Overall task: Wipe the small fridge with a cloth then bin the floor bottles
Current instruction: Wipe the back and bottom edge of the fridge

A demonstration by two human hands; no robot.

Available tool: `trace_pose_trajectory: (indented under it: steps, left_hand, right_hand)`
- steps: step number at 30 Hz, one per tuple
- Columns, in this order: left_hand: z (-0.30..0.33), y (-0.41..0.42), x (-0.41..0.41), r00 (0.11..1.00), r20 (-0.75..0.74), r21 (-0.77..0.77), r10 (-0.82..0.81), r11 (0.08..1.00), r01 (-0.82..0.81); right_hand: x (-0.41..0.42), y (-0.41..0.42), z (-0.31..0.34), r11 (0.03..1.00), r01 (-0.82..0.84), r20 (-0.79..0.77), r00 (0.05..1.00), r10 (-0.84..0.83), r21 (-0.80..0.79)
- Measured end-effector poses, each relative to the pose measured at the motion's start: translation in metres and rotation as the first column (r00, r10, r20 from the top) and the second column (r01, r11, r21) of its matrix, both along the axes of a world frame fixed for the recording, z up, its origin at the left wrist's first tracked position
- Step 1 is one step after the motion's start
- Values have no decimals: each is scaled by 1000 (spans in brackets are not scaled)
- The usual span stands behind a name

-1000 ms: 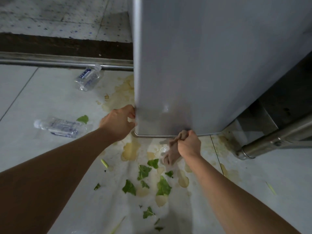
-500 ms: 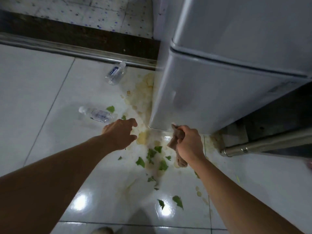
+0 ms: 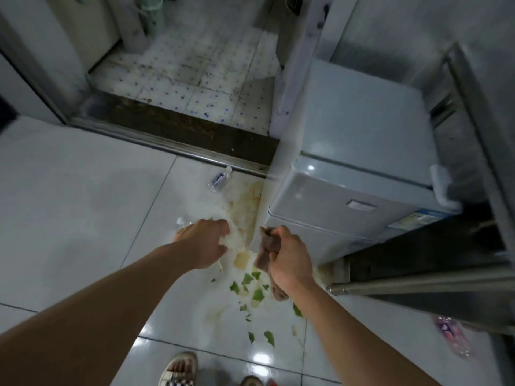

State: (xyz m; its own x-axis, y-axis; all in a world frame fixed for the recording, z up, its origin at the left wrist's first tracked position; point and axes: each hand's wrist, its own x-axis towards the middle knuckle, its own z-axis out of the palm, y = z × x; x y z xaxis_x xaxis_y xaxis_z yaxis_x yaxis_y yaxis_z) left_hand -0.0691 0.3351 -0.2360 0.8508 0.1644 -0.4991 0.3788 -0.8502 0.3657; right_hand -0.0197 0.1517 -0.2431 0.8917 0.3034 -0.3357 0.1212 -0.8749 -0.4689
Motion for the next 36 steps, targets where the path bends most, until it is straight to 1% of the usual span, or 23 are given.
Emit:
trace_pose_trajectory:
  steps: [3,6,9,12,14,16,17,18,21,24,26,28,30,32,36]
  left_hand:
    - [59,6,-6,999,31,-3,22,1000,-22]
    - [107,16,-9,999,51,13,10,1000,-11]
    - [141,31,-7,995,102,5,13,1000,-14]
    - [160,54,-6,993,119,-16,-2,1000,4]
    - [167,75,-3,995,92,-16,-44,999,46]
    - [172,100,4,991,50,-8,-122,992,123]
    - [174,113,8,986,38,1,-162,987,162]
    - [177,126,13,980,36,12,-197,980,196]
    - [190,158,33,946,65,36,-318,948,317]
    - [205,176,52,906,85,43,-414,910,412]
    - [212,180,66,876,97,56,-473,881,470]
    - [219,178,81,841,110,66,-529,849,525]
    - [224,172,97,814,121,45,-569,822,568]
    - [227,164,112,787,131,22,-603,796,605]
    - [228,145,153,708,131,44,-694,718,695]
  right_hand:
    - [-5,14,59,999,-44,43,998,43,15]
    - [-6,26,106,997,-64,91,994,61,32]
    - [-2,34,142,993,-108,99,990,104,40]
    - [3,47,167,993,-116,128,985,116,-4]
    - [7,59,178,997,-71,149,986,71,-4]
    - [11,72,184,999,12,180,984,-19,38]
    - [14,80,187,999,44,207,977,-47,22]
    - [16,88,191,997,82,221,972,-79,-5]
    - [20,109,201,971,237,241,944,-226,-15]
    - [19,122,210,953,302,267,920,-287,-19]
    - [18,124,217,944,330,268,911,-313,-19]
    - [20,121,223,922,388,261,889,-377,11]
    - [23,117,226,899,438,267,866,-422,1]
    - [30,112,225,878,479,273,848,-454,-26]
    - [54,103,217,819,574,231,796,-560,6]
